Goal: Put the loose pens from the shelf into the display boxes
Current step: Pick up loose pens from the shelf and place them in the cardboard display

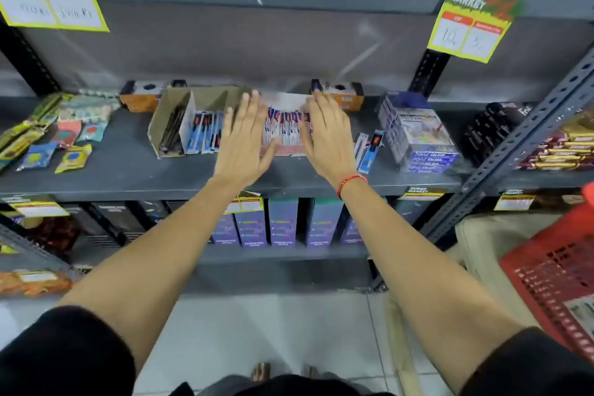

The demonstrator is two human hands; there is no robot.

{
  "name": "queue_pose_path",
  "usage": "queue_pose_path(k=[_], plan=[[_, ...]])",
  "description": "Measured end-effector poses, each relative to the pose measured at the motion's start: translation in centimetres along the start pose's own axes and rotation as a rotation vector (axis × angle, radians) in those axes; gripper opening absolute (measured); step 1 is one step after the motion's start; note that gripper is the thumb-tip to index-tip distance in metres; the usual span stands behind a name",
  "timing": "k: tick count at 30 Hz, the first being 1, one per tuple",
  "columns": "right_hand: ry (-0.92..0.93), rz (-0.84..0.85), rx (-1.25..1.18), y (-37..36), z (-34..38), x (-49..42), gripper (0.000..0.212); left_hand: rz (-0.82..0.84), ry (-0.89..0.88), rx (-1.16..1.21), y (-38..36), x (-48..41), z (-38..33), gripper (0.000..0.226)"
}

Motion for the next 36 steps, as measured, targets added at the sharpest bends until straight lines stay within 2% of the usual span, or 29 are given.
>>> queue_pose_path(k=[4,6,10,13,21,24,31,36], plan=[[-0.201,0.190,0.016,-2.6,-4.5,2.4,0.040,0.259,-0.073,-0.025,-5.1,1.8,-0.8,0.067],[-0.353,0.233,0.030,-3.3,-6.9,3.1,0.032,0.353,-0.117,-0.029,-6.9,2.7,-1.3,0.069],[-0.751,0.274,0.012,-4.0,-11.5,4.4,0.032,0.500,-0.180,-0.006,-9.9,4.2,-2.2,0.075],[-0.921,0.290,-0.019,-4.7,-13.9,5.0,0.031,0.566,-0.175,0.011,-11.8,5.0,-2.6,0.076],[-1.110,0.288,-0.046,-5.9,-16.2,5.1,0.025,0.565,-0.140,0.033,-13.8,5.8,-2.4,0.090],[-1.152,0.272,-0.059,-5.8,-16.8,4.9,0.029,0.556,-0.140,0.006,-13.9,5.6,-2.4,0.094],[-1.192,0.176,-0.081,-5.2,-16.9,5.7,0.026,0.534,-0.140,-0.020,-14.3,5.6,-2.3,0.094],[-1.148,0.119,-0.090,-4.3,-16.6,6.1,0.023,0.514,-0.145,-0.026,-14.3,5.6,-2.3,0.095]])
Point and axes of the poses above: each hand's wrist, its own x-axis away from the middle knuckle, its own y-axis out of the back of the hand, z = x × y, the point moved 7 cm from there along -x, towards the middle knuckle, and after that the axes turned 15 degrees about -x, right-handed, at the moved point
